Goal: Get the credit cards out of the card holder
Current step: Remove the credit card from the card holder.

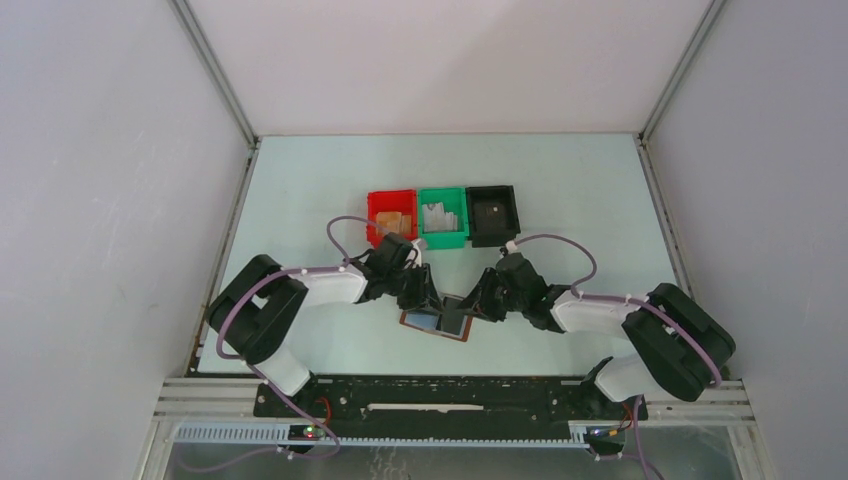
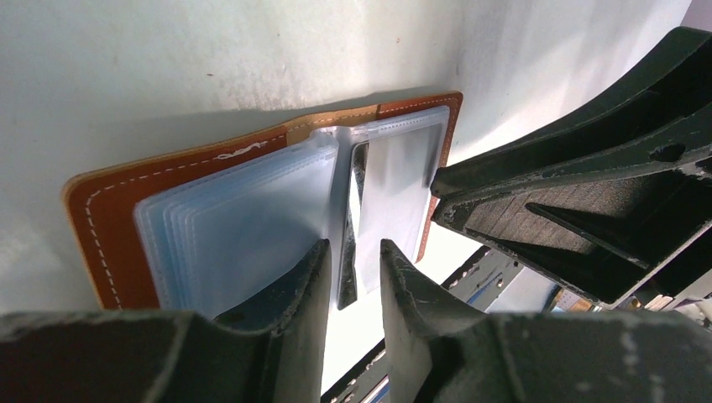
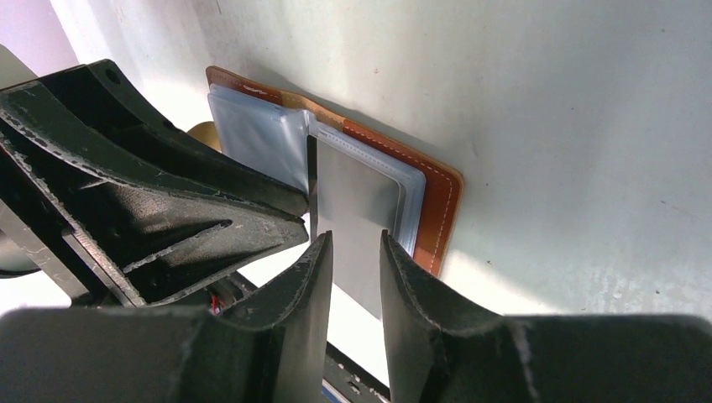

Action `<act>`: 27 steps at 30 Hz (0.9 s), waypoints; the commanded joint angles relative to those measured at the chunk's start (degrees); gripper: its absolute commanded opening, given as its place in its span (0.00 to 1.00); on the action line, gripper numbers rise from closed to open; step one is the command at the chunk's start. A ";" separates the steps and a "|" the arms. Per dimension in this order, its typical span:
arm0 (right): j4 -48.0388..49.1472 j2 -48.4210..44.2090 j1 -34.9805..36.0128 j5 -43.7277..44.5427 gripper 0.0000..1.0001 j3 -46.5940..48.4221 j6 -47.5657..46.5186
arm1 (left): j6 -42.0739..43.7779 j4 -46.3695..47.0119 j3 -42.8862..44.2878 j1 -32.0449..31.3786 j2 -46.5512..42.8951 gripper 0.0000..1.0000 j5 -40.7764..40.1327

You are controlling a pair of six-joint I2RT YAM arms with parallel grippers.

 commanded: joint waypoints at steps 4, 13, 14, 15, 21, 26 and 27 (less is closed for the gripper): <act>0.36 -1.94 0.91 2.51 0.36 -0.72 0.78 | -0.62 0.56 -0.21 -0.24 0.33 0.34 -0.32; 0.57 -1.11 2.03 2.79 0.36 -0.72 0.95 | -0.45 0.56 -0.19 -0.17 -0.04 0.34 -0.96; 0.74 -0.79 2.01 2.72 0.36 -0.72 1.11 | -0.45 0.56 -0.17 -0.21 -0.04 0.34 -0.97; 0.87 -0.56 2.11 2.68 0.36 -0.72 1.24 | -0.45 0.56 -0.18 -0.19 -0.07 0.34 -1.01; 0.82 -0.71 2.42 3.29 0.35 -0.72 1.48 | -0.27 0.47 -0.40 -0.21 -0.10 0.34 -1.10; -0.76 -2.67 2.62 4.74 0.36 -1.01 1.64 | -0.18 0.24 -0.28 -0.14 -0.15 0.34 -1.32; -0.76 -3.25 2.66 5.24 0.35 -1.44 1.89 | -0.18 0.23 -0.18 -0.07 -0.16 0.34 -1.32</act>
